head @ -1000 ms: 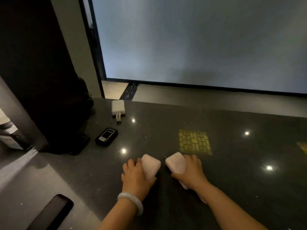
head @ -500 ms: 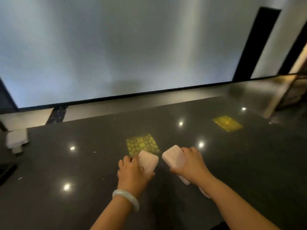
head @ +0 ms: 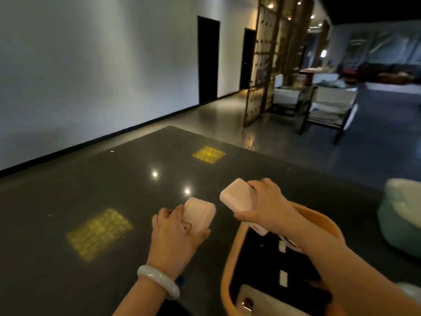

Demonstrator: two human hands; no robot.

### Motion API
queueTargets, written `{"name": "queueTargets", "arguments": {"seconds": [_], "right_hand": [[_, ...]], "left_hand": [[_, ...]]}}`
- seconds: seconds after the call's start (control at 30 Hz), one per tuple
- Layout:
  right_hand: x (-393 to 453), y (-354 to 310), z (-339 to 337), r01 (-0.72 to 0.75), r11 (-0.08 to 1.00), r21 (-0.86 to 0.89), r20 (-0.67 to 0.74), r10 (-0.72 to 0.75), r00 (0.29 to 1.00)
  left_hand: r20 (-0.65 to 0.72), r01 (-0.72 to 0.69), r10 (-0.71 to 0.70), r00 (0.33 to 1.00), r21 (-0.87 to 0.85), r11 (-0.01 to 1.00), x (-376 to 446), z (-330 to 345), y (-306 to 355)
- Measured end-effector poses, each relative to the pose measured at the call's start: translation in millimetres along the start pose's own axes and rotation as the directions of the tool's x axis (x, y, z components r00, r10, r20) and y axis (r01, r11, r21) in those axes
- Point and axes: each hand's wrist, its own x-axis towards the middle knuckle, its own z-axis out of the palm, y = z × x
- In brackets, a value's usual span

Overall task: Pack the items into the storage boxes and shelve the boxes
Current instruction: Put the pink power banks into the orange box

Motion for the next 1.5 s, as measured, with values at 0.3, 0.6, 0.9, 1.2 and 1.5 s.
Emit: {"name": "queueTargets", "arguments": {"seconds": [0.3, 0.6, 0.9, 1.2, 1.5], "right_hand": [[-20.6, 92.7, 2.8, -0.124, 0.992, 0.035, 0.097, 0.12, 0.988], [-8.6, 111.4, 52.3, -0.023, 1.0, -0.022, 0.228, 0.027, 0.973], [-17.4, 127.2, 68.7, -0.058, 0.997, 0.049, 0.235, 0.045, 0.971], [-20.3, 125.8, 58.1, -0.084, 0.994, 0.069, 0.318, 0.058, 0.946], [-20.9, 123.8, 54.7, -0.095, 0.98, 0.176, 0.306, 0.037, 0.951]], "left_hand": [[0.186, -0.105, 0.121, 0.975, -0.09, 0.99, -0.5, 46.5, 47.8], [0.271, -0.096, 0.114, 0.956, -0.078, 0.992, 2.3, 47.3, 53.2], [0.278, -0.105, 0.114, 0.954, -0.048, 0.993, 1.5, 49.5, 50.6], [0.237, -0.137, 0.144, 0.961, -0.045, 0.99, -0.4, 52.0, 48.6], [0.247, -0.155, 0.159, 0.956, -0.039, 0.987, 1.2, 53.1, 47.1]]}}
